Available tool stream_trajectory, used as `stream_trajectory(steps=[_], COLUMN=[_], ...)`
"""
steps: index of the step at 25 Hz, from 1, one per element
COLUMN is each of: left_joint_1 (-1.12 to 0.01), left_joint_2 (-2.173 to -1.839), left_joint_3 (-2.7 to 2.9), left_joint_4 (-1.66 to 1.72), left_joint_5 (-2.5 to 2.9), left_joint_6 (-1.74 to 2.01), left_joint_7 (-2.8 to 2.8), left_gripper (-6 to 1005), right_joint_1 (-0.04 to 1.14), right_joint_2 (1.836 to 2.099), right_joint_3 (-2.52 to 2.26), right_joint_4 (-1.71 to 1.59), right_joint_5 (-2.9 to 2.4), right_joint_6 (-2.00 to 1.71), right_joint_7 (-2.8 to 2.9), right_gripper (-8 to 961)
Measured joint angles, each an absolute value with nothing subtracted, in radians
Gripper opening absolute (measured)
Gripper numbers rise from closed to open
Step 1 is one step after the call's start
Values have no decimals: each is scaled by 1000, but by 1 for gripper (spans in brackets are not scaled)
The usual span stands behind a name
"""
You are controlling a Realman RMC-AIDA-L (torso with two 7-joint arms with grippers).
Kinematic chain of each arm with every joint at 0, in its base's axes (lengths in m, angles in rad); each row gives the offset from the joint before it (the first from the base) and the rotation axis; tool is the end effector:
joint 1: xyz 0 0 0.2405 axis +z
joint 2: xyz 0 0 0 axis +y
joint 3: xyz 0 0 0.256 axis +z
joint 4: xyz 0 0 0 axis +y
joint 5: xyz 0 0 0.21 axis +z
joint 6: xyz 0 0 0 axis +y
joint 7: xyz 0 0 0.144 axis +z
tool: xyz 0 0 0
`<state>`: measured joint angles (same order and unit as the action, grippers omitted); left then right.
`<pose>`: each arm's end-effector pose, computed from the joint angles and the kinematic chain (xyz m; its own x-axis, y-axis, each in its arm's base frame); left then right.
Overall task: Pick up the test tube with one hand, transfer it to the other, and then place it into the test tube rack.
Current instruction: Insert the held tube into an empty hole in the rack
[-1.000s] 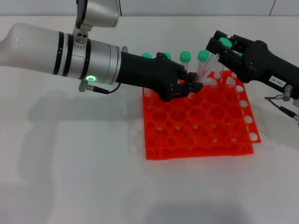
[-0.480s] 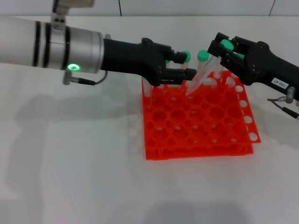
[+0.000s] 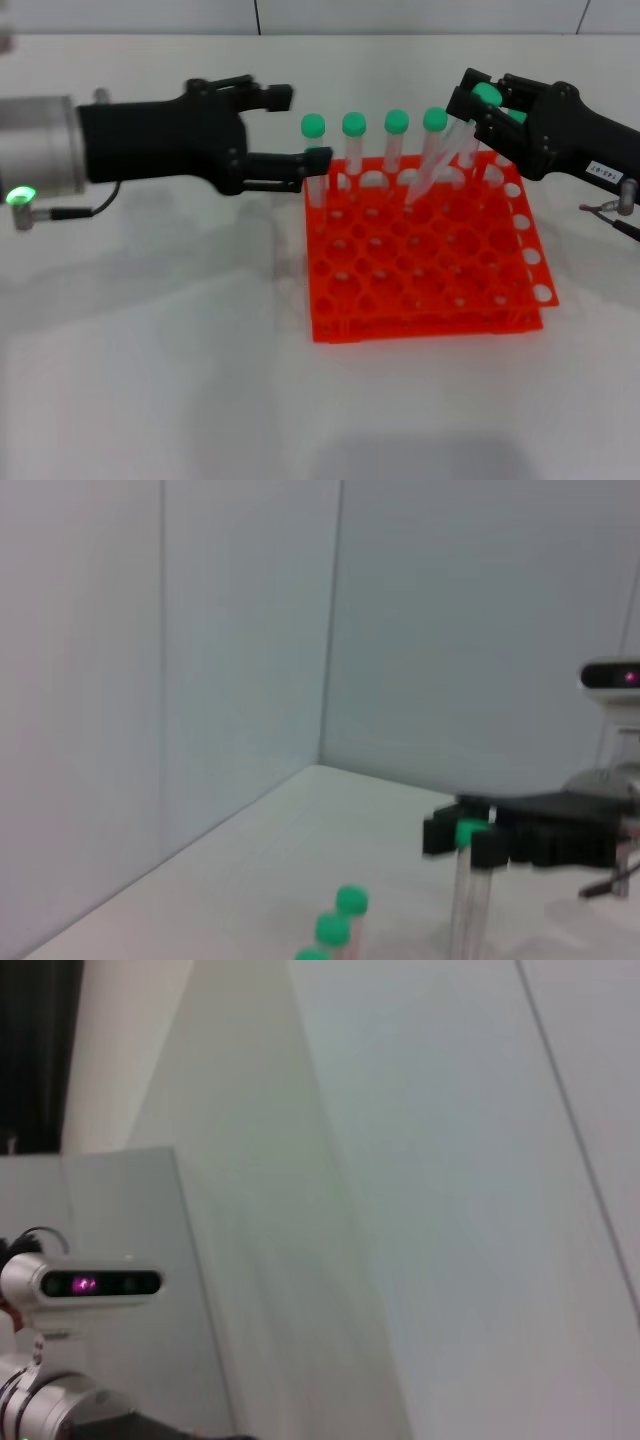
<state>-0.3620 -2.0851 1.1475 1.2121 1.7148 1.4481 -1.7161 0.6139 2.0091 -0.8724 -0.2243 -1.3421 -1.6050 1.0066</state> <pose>-0.1817 0.3317 0.0272 0.8419 0.2030 0.5000 0.3389 -0.9199 -0.1971 0.2260 0.3421 -0.0020 0.5355 -0.0946 -0.8392 -0.4287 -0.8866 -0.1736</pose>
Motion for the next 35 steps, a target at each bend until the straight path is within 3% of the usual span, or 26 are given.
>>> stream_trajectory(steps=[7,12,19,35], left_joint_1=[-106,-18,7,2], left_joint_2=[-2089,-2087,-2085,-2083], left_joint_3=[1162,1155,1131,1058], left_joint_4=[1151,993,862,772], left_joint_5=[1509,1377,1336,1342], left_joint_6=[1407,1400,1399,1399], left_joint_7=[-1440,-1245,-1144,-1098], left_gripper=[880,894,893,894], right_joint_1=[669,704,730,792], right_joint_2=[2010,2011,2028,2028], right_joint_3=[-955,-997,-1011,-1278], right_joint_4=[-253,-267,-267,-251], right_joint_5=[-1342,-1342,-1327,-1119], right_joint_6=[-1554,-1511,-1430,-1313], right_joint_7=[1015,1015,1006,990], right_gripper=[251,250,251,250])
